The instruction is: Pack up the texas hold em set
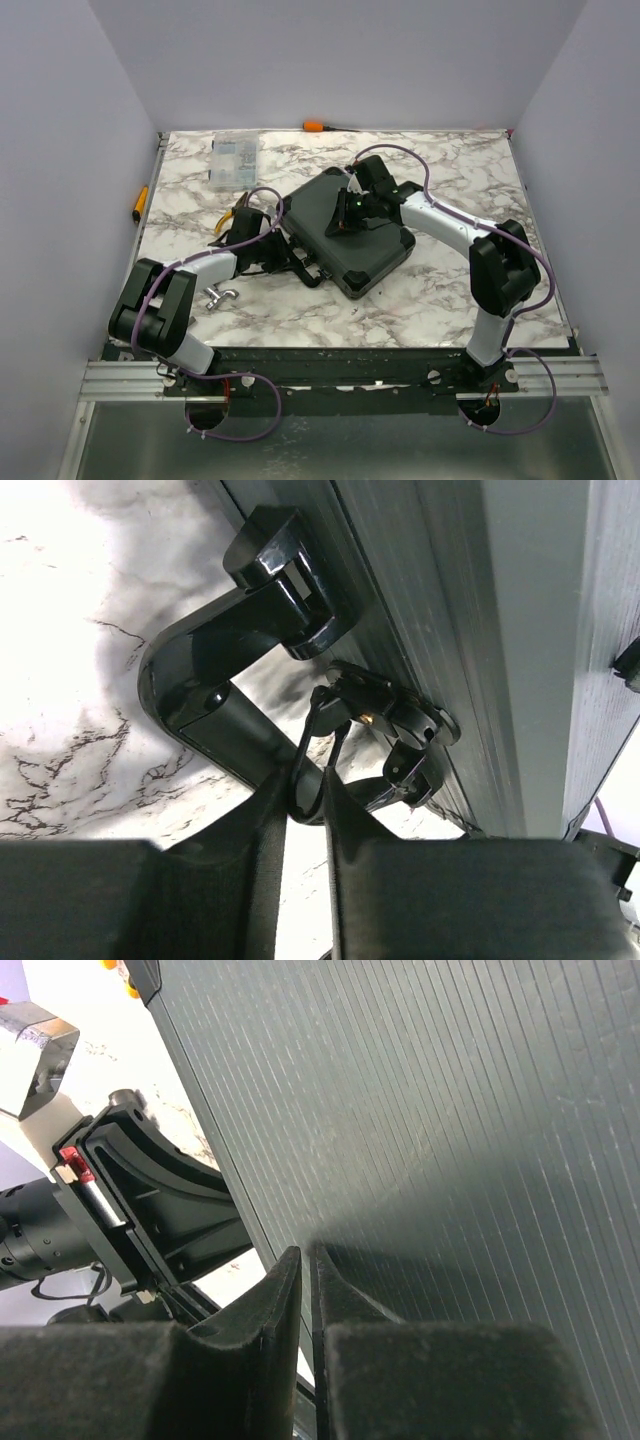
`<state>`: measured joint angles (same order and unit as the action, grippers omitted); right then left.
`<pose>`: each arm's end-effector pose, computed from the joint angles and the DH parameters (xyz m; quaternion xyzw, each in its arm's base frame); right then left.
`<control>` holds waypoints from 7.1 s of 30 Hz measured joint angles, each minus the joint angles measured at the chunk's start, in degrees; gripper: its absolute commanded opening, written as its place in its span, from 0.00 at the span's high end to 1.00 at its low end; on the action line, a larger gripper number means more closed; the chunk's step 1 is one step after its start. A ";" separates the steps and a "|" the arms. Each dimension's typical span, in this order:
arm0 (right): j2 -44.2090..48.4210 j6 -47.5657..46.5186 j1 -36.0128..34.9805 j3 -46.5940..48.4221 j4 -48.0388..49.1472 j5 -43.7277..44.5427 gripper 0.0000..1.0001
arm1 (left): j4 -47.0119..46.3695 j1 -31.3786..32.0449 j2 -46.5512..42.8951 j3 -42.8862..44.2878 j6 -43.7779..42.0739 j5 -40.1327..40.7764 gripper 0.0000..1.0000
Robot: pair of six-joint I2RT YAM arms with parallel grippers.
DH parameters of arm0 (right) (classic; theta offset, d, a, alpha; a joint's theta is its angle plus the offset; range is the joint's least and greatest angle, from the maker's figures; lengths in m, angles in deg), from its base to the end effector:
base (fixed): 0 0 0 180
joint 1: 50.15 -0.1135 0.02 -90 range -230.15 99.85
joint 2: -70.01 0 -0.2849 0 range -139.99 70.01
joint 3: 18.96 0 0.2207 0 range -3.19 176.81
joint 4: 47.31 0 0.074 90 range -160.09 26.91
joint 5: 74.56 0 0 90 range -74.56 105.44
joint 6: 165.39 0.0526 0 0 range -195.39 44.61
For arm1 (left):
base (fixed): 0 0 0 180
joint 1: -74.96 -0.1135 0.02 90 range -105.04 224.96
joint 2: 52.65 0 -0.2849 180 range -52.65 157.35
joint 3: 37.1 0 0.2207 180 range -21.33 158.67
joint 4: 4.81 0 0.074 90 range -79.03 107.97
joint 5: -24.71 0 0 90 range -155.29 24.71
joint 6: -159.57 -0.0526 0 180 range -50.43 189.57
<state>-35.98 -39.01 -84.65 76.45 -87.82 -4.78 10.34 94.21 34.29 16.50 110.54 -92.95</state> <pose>0.3135 0.2375 0.2509 -0.0432 0.9291 0.3250 0.1712 0.2460 -0.1118 0.1864 -0.0879 0.9077 -0.3660 0.1855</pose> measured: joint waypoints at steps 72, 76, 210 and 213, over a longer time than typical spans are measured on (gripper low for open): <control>-1.22 -2.40 0.07 0.20 1.38 0.48 0.96 | 15.82 8.94 4.35 25.49 15.02 -1.16 0.74; -1.20 -2.43 0.15 0.20 1.49 0.50 0.96 | 15.32 9.35 4.35 25.49 15.34 -1.77 0.74; -2.01 -1.46 0.09 -2.51 6.45 -3.63 0.99 | 18.75 10.21 14.58 20.76 -2.73 13.60 1.00; -1.92 -1.46 0.09 -2.56 6.47 -3.58 0.99 | 18.29 10.21 13.55 20.35 -2.67 13.70 1.00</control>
<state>-37.90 -40.47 -84.57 73.89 -81.35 -8.37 28.64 104.41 47.84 36.84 107.87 -79.24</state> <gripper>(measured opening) 0.007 0.000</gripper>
